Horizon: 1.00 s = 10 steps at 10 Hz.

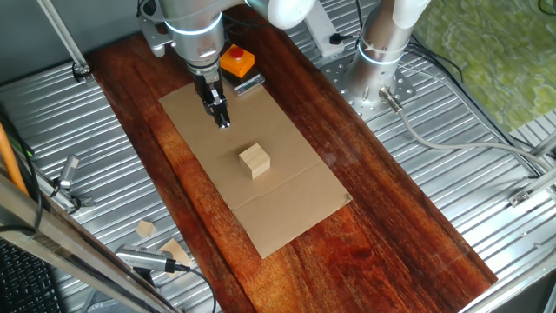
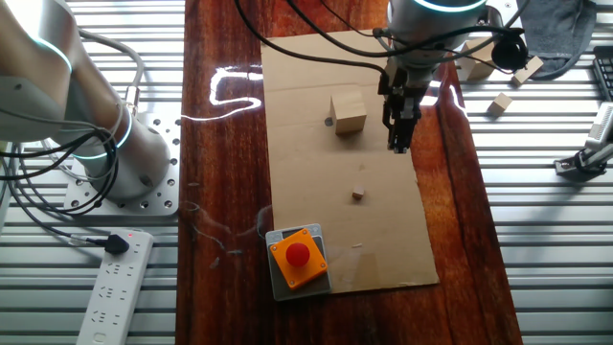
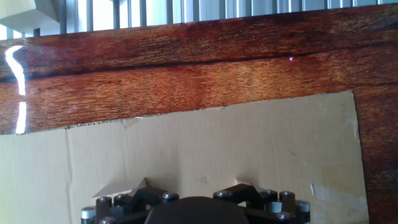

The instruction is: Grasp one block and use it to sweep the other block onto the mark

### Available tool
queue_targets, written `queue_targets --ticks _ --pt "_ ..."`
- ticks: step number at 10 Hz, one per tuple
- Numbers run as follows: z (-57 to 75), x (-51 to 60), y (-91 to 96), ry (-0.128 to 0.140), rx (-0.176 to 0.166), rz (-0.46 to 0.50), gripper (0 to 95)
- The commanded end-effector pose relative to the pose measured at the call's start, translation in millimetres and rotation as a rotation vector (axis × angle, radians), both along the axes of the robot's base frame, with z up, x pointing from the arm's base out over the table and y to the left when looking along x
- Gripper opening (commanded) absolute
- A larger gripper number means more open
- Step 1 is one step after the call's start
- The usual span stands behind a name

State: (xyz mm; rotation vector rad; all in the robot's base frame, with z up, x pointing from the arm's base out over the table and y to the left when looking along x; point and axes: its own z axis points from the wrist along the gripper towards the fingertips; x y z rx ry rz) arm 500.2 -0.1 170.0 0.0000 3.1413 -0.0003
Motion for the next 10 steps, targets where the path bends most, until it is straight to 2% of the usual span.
queue_targets --ticks 1,2,10 --pt "0.0 -0.2 0.1 0.0 0.0 0.0 95.0" --pt "0.5 -0.1 0.2 -0.067 0.048 0.238 0.0" --pt "1.9 0.0 0.5 -0.062 0.047 0.23 0.0"
